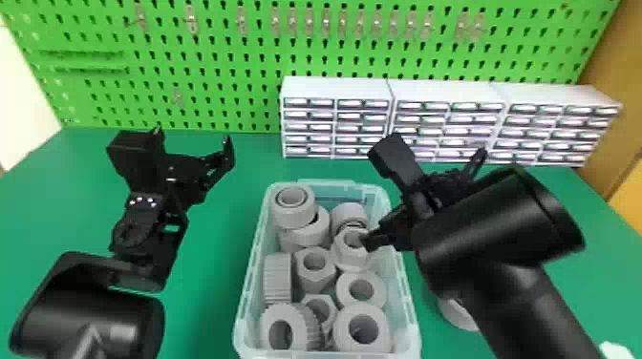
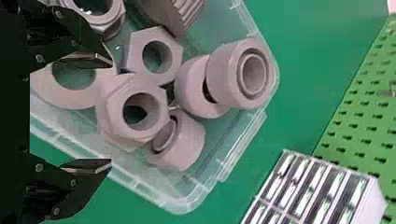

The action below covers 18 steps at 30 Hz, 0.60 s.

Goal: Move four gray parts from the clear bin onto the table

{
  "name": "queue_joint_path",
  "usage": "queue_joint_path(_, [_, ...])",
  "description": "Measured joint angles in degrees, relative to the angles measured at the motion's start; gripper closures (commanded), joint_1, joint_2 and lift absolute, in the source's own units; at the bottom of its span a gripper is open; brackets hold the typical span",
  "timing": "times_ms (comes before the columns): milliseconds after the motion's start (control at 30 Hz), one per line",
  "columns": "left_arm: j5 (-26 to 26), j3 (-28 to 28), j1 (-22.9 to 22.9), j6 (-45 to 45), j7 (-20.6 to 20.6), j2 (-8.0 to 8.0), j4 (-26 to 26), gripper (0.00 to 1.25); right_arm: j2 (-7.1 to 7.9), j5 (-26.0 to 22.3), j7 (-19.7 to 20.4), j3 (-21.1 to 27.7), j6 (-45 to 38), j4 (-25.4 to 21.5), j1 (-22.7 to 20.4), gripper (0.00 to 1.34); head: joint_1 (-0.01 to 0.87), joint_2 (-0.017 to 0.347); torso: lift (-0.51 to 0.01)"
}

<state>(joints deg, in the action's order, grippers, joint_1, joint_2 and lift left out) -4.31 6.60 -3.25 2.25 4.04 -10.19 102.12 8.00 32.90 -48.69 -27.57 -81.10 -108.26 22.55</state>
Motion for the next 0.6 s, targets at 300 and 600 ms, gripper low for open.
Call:
queue_joint_path(300, [0.0, 0.1, 0.0, 0.0, 0.0, 0.00, -0.1, 0.11, -0.78, -3.2, 0.1, -0.6, 6.7, 6.5, 2.5, 0.50, 0.678, 0.034, -0.050])
queue_joint_path(600, [0.0, 0.2, 0.0, 0.0, 0.0, 0.00, -0.3, 0.11, -1.52, -7.1, 0.1, -0.9, 12.4, 13.3, 4.1, 0.50, 0.678, 0.034, -0.050])
